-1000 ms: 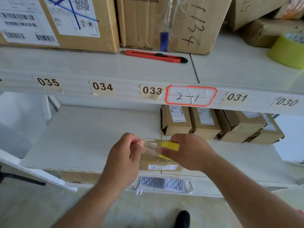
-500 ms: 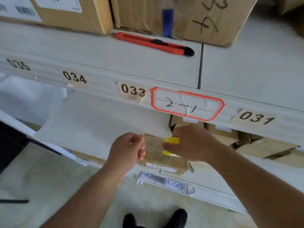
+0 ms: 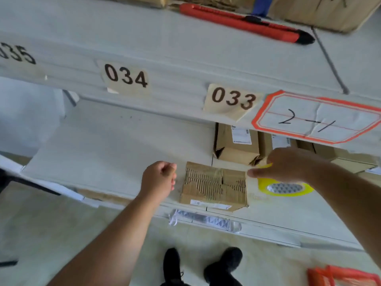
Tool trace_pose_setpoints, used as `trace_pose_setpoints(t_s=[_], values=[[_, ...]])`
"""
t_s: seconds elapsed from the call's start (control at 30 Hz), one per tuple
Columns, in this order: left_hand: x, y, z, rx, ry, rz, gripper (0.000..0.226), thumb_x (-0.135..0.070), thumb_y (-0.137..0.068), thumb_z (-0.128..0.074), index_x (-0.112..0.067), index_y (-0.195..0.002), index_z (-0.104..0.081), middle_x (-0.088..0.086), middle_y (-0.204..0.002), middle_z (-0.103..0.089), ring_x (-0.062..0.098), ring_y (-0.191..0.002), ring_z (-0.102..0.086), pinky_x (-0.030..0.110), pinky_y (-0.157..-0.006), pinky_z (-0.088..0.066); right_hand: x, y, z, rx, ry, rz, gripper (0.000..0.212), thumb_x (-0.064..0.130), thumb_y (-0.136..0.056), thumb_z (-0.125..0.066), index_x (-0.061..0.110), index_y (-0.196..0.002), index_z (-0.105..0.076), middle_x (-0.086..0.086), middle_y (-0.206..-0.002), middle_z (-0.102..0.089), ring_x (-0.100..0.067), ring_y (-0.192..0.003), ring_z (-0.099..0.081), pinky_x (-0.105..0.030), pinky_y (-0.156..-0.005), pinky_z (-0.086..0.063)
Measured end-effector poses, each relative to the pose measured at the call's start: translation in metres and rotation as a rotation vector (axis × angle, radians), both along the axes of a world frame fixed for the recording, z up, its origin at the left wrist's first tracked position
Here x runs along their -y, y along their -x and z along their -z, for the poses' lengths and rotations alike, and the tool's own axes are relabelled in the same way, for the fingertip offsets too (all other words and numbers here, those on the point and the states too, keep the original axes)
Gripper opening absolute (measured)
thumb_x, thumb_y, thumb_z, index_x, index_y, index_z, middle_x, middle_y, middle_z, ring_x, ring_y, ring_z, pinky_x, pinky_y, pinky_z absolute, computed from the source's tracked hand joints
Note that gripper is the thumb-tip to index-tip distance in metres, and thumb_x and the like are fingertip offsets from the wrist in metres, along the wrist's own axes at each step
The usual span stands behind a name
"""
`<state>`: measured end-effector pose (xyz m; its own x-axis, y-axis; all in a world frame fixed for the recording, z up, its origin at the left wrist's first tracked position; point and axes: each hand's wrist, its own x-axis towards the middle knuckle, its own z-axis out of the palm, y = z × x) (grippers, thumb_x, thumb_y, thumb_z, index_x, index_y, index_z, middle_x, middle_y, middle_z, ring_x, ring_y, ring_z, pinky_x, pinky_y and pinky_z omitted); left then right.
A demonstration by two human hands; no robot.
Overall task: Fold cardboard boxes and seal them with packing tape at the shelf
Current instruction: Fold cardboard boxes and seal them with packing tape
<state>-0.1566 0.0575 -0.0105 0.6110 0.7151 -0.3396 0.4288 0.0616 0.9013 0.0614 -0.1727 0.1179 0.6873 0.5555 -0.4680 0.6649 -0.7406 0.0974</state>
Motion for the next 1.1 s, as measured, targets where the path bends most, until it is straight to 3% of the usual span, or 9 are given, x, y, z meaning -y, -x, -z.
trace_pose_setpoints(t_s=[0.07, 0.13, 0.23, 0.33, 0.57, 0.83, 1.1], values=[[-0.002, 0.000, 0.007, 0.000, 0.020, 0.005, 0.022, -0.018, -0.101, -0.063, -0.007, -0.084, -0.068, 0.005, -0.065, -0.068, 0.016, -0.053, -0.059, 0.035, -0.056, -0.056, 0.000, 0.004, -0.006, 0.036, 0.052, -0.041, 0.061, 0.092, -0.080, -0.048, 0.031, -0.072, -0.042, 0.016, -0.077, -0.047, -0.005, -0.072, -0.046, -0.028, -0.064, -0.034], [-0.003, -0.002, 0.013, 0.000, 0.057, -0.014, 0.022, -0.017, -0.102, -0.063, -0.003, -0.085, -0.068, 0.006, -0.066, -0.067, 0.015, -0.052, -0.058, 0.031, -0.052, -0.055, -0.002, 0.001, -0.005, 0.002, 0.049, -0.027, 0.060, 0.090, -0.083, -0.044, 0.030, -0.076, -0.049, 0.013, -0.081, -0.055, -0.001, -0.070, -0.047, -0.026, -0.058, -0.030], [-0.002, -0.001, 0.025, -0.002, 0.102, -0.029, 0.021, -0.017, -0.102, -0.063, -0.001, -0.088, -0.068, 0.008, -0.068, -0.068, 0.017, -0.055, -0.059, 0.029, -0.051, -0.055, -0.003, -0.006, 0.010, 0.030, 0.068, -0.027, 0.081, 0.094, -0.082, -0.032, 0.020, -0.077, -0.064, 0.005, -0.080, -0.067, -0.009, -0.071, -0.061, -0.027, -0.057, -0.035], [-0.002, 0.002, 0.032, -0.002, 0.129, -0.010, 0.019, -0.018, -0.102, -0.064, -0.005, -0.090, -0.070, 0.006, -0.070, -0.069, 0.013, -0.055, -0.061, 0.029, -0.053, -0.056, 0.004, -0.007, 0.026, 0.040, 0.103, -0.035, 0.086, 0.090, -0.087, -0.022, 0.017, -0.068, -0.063, 0.005, -0.074, -0.064, -0.010, -0.071, -0.062, -0.030, -0.066, -0.044], [-0.002, -0.007, 0.039, 0.026, 0.161, -0.014, 0.018, -0.017, -0.102, -0.063, -0.005, -0.091, -0.070, 0.006, -0.070, -0.067, 0.011, -0.052, -0.057, 0.026, -0.052, -0.054, 0.015, -0.011, 0.047, 0.039, 0.133, -0.028, 0.079, 0.091, -0.087, -0.021, 0.024, -0.069, -0.059, 0.014, -0.081, -0.053, -0.014, -0.089, -0.058, -0.034, -0.082, -0.049], [-0.006, -0.009, 0.051, 0.017, 0.157, -0.023, 0.018, -0.019, -0.101, -0.065, -0.007, -0.090, -0.070, 0.001, -0.065, -0.067, 0.012, -0.053, -0.058, 0.029, -0.052, -0.055, 0.019, -0.018, 0.066, 0.004, 0.064, 0.041, 0.087, 0.098, -0.079, -0.020, 0.023, -0.073, -0.065, 0.008, -0.081, -0.067, -0.011, -0.081, -0.063, -0.030, -0.065, -0.040], [-0.005, -0.011, 0.058, -0.003, 0.150, -0.026, 0.016, -0.018, -0.101, -0.065, -0.007, -0.092, -0.070, 0.005, -0.073, -0.069, 0.010, -0.053, -0.058, 0.027, -0.051, -0.055, 0.021, -0.019, 0.075, 0.013, 0.084, 0.035, 0.087, 0.099, -0.077, -0.018, 0.026, -0.075, -0.065, 0.008, -0.081, -0.067, -0.012, -0.080, -0.063, -0.033, -0.073, -0.048]])
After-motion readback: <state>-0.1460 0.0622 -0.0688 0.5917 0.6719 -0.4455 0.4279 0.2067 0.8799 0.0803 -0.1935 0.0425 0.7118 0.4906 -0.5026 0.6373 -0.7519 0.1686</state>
